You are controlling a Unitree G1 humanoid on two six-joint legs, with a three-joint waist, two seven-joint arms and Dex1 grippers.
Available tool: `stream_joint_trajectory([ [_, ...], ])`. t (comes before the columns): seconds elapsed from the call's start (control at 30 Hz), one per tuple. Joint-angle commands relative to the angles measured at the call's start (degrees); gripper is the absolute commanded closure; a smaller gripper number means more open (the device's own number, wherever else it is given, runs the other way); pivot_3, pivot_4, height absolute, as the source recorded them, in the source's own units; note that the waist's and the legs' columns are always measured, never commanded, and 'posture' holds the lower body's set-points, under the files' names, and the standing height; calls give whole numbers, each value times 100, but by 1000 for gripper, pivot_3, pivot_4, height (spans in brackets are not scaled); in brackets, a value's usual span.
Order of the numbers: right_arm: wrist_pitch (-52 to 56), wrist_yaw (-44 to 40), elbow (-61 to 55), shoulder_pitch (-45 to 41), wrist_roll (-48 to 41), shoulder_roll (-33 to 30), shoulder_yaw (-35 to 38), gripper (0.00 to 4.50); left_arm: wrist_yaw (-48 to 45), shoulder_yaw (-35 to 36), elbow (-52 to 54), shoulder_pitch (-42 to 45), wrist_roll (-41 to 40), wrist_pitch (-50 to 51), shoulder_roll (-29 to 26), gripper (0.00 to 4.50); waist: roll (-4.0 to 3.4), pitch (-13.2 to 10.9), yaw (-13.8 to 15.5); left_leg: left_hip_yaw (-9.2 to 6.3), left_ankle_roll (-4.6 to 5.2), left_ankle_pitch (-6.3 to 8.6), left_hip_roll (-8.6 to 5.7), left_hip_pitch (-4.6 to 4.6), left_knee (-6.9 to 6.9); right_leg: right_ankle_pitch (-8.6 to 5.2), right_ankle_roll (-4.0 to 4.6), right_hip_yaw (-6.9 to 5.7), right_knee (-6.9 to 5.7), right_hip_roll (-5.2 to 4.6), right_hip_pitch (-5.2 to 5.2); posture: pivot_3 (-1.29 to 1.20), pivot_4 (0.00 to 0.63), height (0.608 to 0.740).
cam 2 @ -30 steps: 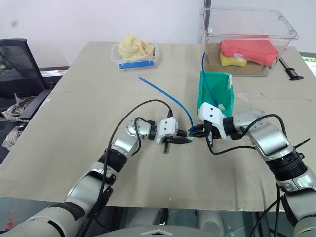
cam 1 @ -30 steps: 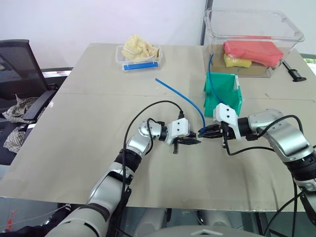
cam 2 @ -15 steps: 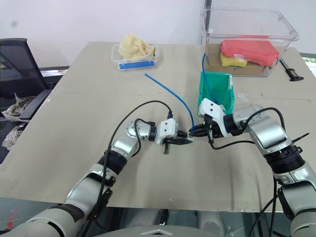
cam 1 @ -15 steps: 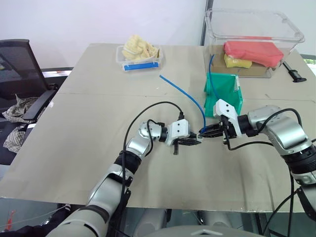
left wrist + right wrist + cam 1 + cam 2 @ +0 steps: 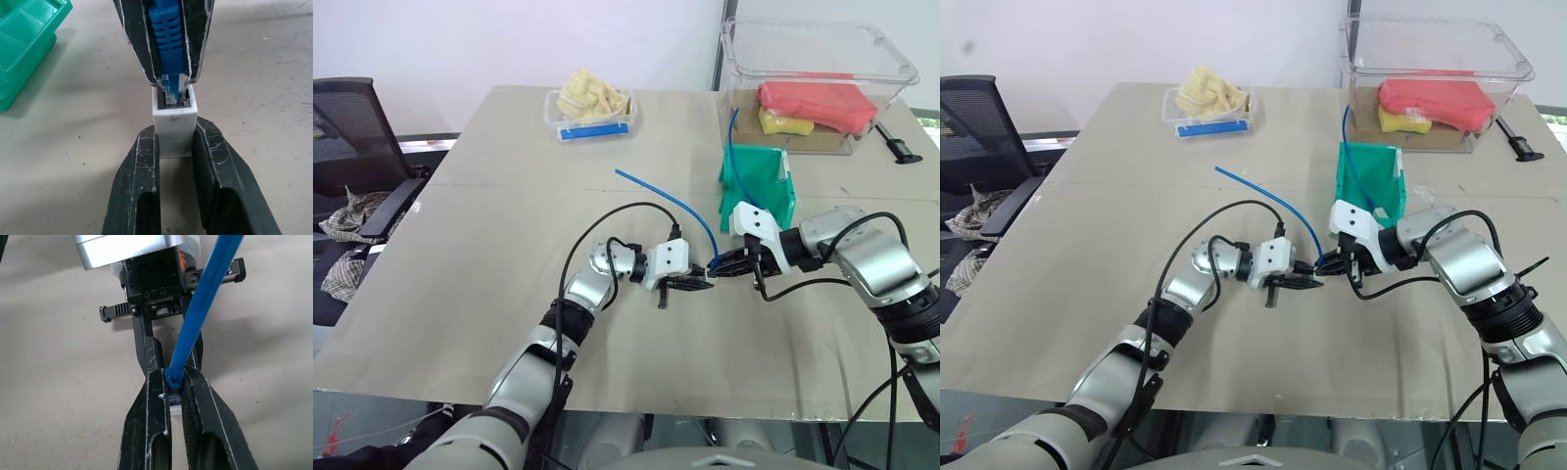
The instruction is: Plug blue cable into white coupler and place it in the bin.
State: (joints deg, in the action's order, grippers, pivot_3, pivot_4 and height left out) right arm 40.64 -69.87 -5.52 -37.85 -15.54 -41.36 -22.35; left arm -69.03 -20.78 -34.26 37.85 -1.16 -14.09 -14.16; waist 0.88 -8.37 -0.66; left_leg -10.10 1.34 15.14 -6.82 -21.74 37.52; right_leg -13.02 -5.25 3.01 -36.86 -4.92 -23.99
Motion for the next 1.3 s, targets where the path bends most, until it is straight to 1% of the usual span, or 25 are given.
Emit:
stream_joint_trajectory([
  [0.03,105,-121,288,276,366,-5,-642,4500,-15,47,290,-1,-81,-38,30,4191,0,0,0,0,0,0,0,0,0,0,0,0,0,0,0,0,150,740],
  [0.23,-513,71,594,748,817,113,-915,4500,30,62,347,-17,-101,46,53,4191,8,43,-10,-1,0,0,0,6,0,0,0,-1,0,1,6,0,150,740],
  [0.27,-708,213,669,833,859,197,-814,4500,36,62,371,-28,-104,64,51,4191,11,61,-15,-1,0,0,1,8,0,0,0,-1,0,1,9,0,150,740],
  [0.3,-938,423,747,877,866,332,-613,4500,43,66,411,-46,-116,103,47,4191,30,92,-24,-1,0,0,1,11,-1,0,0,0,0,3,9,0,150,740],
  [0.37,-1276,814,642,862,517,609,235,4500,48,111,526,-70,-188,272,24,4191,44,102,-45,-1,1,1,5,31,-9,0,0,2,-1,9,23,0,150,740],
  [0.4,-1292,911,446,883,311,667,620,3823,44,131,590,-79,-221,355,8,4191,44,102,-45,-1,6,5,8,43,-11,0,1,4,-1,13,34,0,150,740],
  [0.43,-1278,951,304,906,188,692,845,3758,40,144,633,-86,-240,406,-3,4191,20,83,-39,-1,11,8,8,46,-12,1,2,4,-1,14,38,0,150,740],
  [0.47,-1240,997,67,977,52,666,1092,3069,39,165,695,-90,-274,504,-14,4191,5,74,-36,1,25,16,4,48,-12,2,3,8,-6,11,39,0,150,740],
  [0.5,-1160,1026,-277,1102,-141,584,1369,2836,34,198,772,-87,-321,638,-21,4191,-4,68,-17,4,25,16,2,47,-12,2,3,11,-8,8,37,0,150,740],
  [0.53,-1063,1119,-636,1243,-332,523,1670,2445,28,227,847,-78,-362,760,-32,4191,-7,65,10,3,24,15,1,44,-10,2,3,9,-10,7,34,0,150,740],
  [0.63,-732,1522,-1902,1884,-850,370,2574,1050,-7,333,1179,-30,-574,1329,-75,4191,-7,65,30,-15,-3,-1,0,-22,4,3,4,-8,-12,3,-23,0,150,740],
  [0.67,-636,1714,-2345,2178,-984,367,2875,614,23,395,1312,10,-681,1612,-65,4191,-7,65,30,-13,-3,-1,-1,-25,5,2,4,-8,-11,1,-28,0,150,740],
  [0.73,-589,2115,-3011,2689,-988,393,3302,55,123,507,1569,87,-850,2117,-29,4191,-7,65,37,-14,-2,-1,-1,-30,-2,2,4,-12,-2,-1,-33,0,150,740],
  [0.77,-556,2331,-3240,2903,-939,416,3456,55,214,541,1678,133,-879,2333,-17,4191,-7,65,38,-15,-1,0,-1,-31,-6,1,4,-17,2,-2,-33,0,150,740],
  [0.8,-519,2619,-3568,3271,-832,493,3694,55,401,657,1835,266,-1028,2813,74,4191,-7,65,34,-13,-1,0,-1,-32,-7,1,3,-16,3,-3,-33,0,150,740],
  [0.87,-347,3476,-4247,3922,-630,979,4197,55,856,893,2021,705,-1313,3895,315,4191,-8,62,32,5,0,0,-4,-23,-6,3,1,-4,-6,-6,-28,0,150,740],
  [0.93,-285,4193,-4800,4591,-278,1500,4480,55,1432,1061,1847,1379,-1387,5069,584,4191,-2,57,181,-11,1,0,-3,-21,-3,2,1,-21,-7,-3,-19,0,150,740],
  [1.0,-275,4620,-5260,5192,-112,1924,4490,55,1994,1282,1452,2002,-1423,5689,889,4191,-8,54,186,-32,-2,-1,-7,-28,23,1,0,-42,-17,0,-17,0,150,740],
  [1.07,-407,4840,-5434,5606,-28,2101,4367,55,2590,1493,862,2544,-1351,5896,1214,4191,-9,53,215,-33,-2,-1,-16,-26,26,-1,-4,-41,-20,-7,-10,0,150,740],
  [1.13,-536,4964,-5448,5837,24,2178,4291,55,3068,1706,101,3080,-1299,5895,1548,4191,-12,54,155,-26,-1,0,-15,-15,30,-1,-5,-38,-13,-5,3,0,150,740],
  [1.27,-563,5150,-5448,5848,-7,2156,4321,55,3646,1913,-1626,3974,-1131,5279,2057,4191,-17,44,118,-15,-1,0,-14,-2,28,-5,-17,-31,-1,-3,17,0,150,740],
  [1.3,-557,5192,-5448,5812,-36,2128,4323,16,3785,1960,-2051,4162,-1095,5130,2144,3691,-20,41,109,-11,-1,0,-10,0,24,-11,-28,-27,-2,-1,16,0,150,740],
])
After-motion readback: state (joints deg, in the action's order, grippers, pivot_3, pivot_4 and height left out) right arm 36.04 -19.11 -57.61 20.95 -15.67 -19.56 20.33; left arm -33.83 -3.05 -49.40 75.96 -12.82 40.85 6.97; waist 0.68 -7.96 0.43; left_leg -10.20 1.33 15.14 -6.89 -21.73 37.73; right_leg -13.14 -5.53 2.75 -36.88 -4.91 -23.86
